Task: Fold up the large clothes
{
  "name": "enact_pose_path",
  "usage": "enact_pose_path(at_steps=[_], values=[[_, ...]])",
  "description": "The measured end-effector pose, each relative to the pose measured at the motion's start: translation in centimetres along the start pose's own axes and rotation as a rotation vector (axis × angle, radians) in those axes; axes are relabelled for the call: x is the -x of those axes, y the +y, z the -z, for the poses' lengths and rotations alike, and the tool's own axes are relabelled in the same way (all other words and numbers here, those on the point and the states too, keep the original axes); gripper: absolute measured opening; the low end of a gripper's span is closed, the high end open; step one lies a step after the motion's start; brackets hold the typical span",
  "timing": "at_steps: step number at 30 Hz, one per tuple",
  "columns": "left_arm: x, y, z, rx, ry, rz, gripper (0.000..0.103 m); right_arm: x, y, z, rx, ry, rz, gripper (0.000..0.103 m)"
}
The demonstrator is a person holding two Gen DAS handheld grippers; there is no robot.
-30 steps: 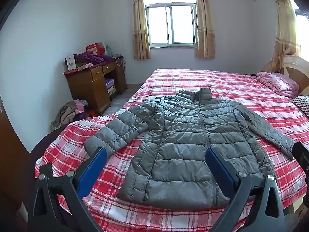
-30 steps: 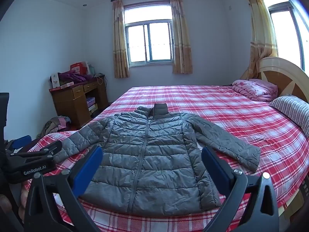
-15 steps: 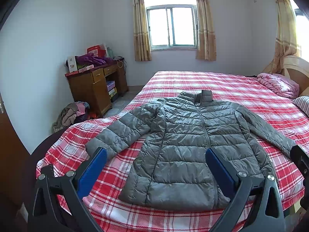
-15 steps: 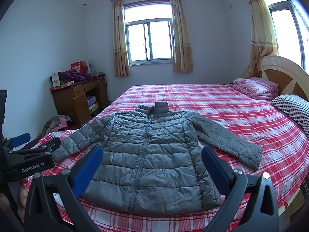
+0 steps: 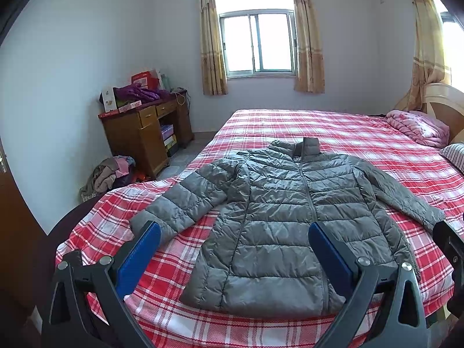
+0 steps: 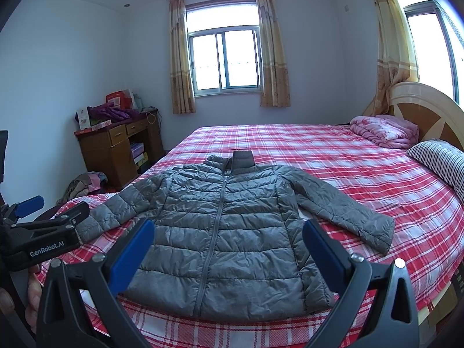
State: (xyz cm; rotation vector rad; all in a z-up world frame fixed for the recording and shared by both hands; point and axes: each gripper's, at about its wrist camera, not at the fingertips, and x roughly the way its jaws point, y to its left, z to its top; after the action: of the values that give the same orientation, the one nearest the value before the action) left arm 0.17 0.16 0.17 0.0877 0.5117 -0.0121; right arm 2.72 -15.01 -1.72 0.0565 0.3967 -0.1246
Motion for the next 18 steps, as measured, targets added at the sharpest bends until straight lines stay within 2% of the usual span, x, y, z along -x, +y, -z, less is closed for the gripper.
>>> enact_pose_path(at_steps=[18], values=[[0.04,0.17,0.15,-0.004,-0.003,0.001,0.102,-0.02,0.11,0.30,-0.002,0.005,-0.002,0.103]])
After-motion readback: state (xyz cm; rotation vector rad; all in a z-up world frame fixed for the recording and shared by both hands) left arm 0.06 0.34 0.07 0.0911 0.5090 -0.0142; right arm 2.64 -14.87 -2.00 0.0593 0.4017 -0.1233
